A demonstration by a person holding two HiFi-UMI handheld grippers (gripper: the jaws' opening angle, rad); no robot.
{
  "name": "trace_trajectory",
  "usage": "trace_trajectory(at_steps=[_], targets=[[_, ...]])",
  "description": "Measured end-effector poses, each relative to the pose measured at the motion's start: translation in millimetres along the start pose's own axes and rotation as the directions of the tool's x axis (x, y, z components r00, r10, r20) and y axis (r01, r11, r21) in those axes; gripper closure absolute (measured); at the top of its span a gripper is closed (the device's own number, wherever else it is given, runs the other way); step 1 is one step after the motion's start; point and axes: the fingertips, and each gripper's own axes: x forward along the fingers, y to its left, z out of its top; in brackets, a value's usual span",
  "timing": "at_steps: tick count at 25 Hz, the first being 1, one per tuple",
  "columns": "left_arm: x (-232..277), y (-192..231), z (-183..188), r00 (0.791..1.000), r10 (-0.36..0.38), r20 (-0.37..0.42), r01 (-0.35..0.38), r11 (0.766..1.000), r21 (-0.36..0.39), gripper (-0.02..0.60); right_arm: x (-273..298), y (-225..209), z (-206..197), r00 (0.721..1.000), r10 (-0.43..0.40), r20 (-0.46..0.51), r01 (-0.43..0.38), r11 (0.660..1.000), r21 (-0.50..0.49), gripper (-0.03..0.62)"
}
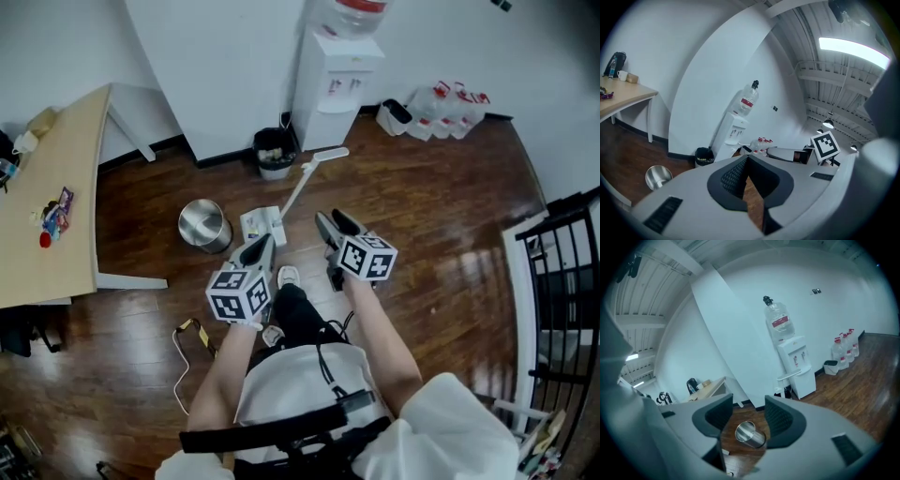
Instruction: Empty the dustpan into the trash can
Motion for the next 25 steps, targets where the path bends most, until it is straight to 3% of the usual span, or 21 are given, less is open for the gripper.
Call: trace_trajectory(at_steps=[13,22,25], targets=[[123,43,7,0.992,0.018,-0.126,-0.024,0.999,-0.04,0.586,143,-94,12,0.995,-0.085,-0.058,0.088,0.995,0.044,0.312],[175,65,4,0.984,0.031,-0.176,-0.047,0.995,-0.084,0.586,206,-130,5,0.99,-0.097,-0.105,0.105,0.992,0.072,0.313],[183,72,4,0.983,0.035,-0.182,-0.053,0.994,-0.096,0.586,218,-135,5,0.991,-0.108,-0.08,0.113,0.991,0.068,0.313]])
